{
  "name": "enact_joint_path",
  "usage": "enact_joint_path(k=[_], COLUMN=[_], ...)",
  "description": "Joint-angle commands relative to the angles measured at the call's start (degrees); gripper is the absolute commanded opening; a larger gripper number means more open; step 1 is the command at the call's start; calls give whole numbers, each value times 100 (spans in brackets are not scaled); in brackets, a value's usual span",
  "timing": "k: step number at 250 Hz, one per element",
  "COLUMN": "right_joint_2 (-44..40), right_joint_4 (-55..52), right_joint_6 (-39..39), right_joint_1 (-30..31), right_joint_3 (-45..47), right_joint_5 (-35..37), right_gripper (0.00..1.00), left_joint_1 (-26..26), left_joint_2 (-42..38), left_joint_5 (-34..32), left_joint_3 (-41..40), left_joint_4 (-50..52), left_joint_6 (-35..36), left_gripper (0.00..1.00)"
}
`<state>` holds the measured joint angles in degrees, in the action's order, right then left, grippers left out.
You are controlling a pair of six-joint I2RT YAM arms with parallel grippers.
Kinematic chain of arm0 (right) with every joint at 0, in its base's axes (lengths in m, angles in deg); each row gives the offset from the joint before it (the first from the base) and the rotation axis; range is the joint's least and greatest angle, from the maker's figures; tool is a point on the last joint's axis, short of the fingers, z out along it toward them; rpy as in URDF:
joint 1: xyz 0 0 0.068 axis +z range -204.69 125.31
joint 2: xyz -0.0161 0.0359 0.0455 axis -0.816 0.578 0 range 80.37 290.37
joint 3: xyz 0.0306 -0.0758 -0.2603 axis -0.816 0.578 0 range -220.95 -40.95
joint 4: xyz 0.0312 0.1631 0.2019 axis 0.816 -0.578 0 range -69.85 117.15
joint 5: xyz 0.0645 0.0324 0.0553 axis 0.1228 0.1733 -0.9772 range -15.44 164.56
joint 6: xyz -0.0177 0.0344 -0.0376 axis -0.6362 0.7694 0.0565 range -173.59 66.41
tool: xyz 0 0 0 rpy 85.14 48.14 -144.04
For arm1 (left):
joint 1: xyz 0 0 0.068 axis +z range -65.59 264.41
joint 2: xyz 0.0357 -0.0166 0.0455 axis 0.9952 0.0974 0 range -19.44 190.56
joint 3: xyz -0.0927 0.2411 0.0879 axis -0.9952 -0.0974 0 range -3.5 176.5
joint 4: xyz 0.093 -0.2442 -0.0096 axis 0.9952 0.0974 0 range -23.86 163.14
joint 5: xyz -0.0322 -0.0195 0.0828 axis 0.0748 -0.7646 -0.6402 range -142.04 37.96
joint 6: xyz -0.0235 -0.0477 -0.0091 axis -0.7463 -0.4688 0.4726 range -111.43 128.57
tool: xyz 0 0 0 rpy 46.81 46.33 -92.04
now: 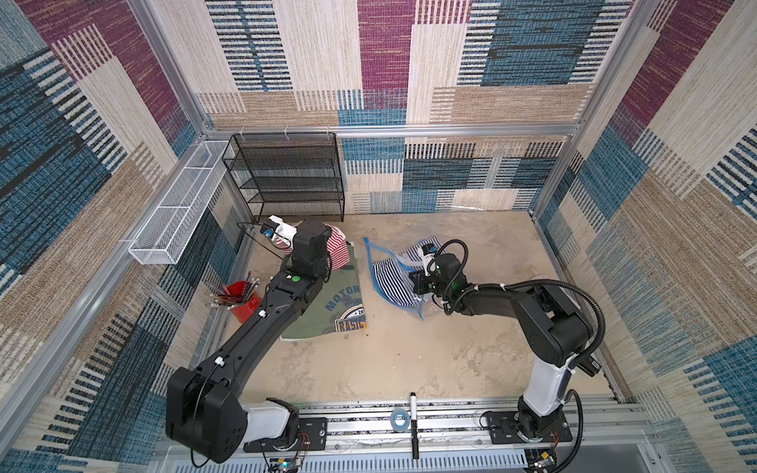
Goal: Take the tank top out of the vacuum bag
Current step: Place the tank top on the tank top.
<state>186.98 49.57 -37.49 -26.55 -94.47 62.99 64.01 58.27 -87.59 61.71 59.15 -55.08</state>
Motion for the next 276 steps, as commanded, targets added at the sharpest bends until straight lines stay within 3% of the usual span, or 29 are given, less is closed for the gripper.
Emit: enact_joint_path(k=[1,142,190,276], right_joint_2=[34,97,89,108], right_joint_4=[89,63,56,61], right_joint_6=[-78,-57,-67,-65], right_joint_1=[0,2,-2,5], right_joint_3=[-22,-73,-76,-82], right_joint_5=[-15,-115,-118,-135], right_gripper=[0,0,0,0], left_joint_1=[212,845,923,1030], left_joint_2=[290,1809,2054,2314], left_joint_5=[286,1002,1247,1524], left_joint_3=[282,1166,1134,1529], left_joint_4=[-807,-1464,-2011,-2103], left_joint_6=[172,209,400,794], left_gripper=[0,0,0,0])
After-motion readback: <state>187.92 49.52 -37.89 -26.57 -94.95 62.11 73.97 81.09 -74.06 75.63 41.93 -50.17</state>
